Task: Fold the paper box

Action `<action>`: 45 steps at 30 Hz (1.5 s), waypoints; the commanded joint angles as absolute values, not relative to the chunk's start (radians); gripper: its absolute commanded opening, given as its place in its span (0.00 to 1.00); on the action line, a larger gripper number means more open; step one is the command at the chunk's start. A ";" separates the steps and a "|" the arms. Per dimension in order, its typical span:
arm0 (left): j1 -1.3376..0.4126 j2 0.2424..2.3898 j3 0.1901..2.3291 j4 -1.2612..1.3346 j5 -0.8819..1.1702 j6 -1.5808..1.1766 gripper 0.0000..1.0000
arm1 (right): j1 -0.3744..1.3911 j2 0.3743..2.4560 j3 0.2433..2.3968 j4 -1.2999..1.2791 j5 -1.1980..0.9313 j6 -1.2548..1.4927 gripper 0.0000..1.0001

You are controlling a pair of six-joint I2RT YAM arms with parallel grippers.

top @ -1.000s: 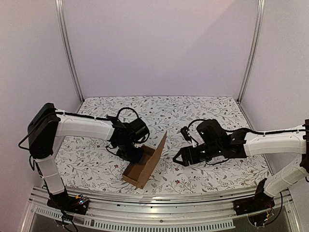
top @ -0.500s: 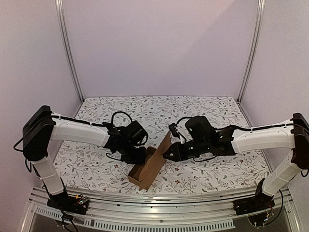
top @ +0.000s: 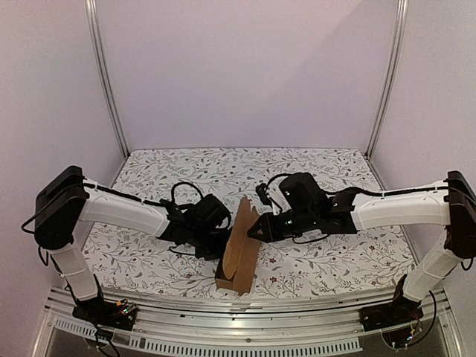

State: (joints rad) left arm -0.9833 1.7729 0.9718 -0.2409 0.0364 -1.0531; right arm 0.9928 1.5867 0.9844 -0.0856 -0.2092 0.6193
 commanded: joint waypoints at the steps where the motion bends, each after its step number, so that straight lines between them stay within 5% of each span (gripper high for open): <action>1: -1.019 1.735 0.924 -0.136 0.023 -1.153 0.37 | 0.971 1.624 1.027 -0.135 -0.184 0.572 0.15; 14: -1.051 1.748 0.821 0.223 -0.028 -1.304 0.49 | 0.880 1.720 1.117 -0.236 -0.275 0.417 0.14; 35: -0.960 1.511 0.696 -0.038 -0.142 -1.109 0.62 | 0.833 1.598 1.113 -0.433 -0.176 0.287 0.15; 40: -0.860 1.521 0.759 -0.085 -0.083 -0.959 0.52 | 0.831 1.505 1.031 -0.489 -0.130 0.310 0.11; 45: -0.770 1.575 0.845 -0.085 -0.042 -0.859 0.21 | 0.832 1.387 0.909 -0.514 -0.113 0.389 0.00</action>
State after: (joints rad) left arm -0.8299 1.5349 0.7727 -0.0673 -0.0895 -0.9871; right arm 0.8371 1.4624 0.9932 -0.4519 -0.1486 0.3275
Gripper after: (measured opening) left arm 0.323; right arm 0.009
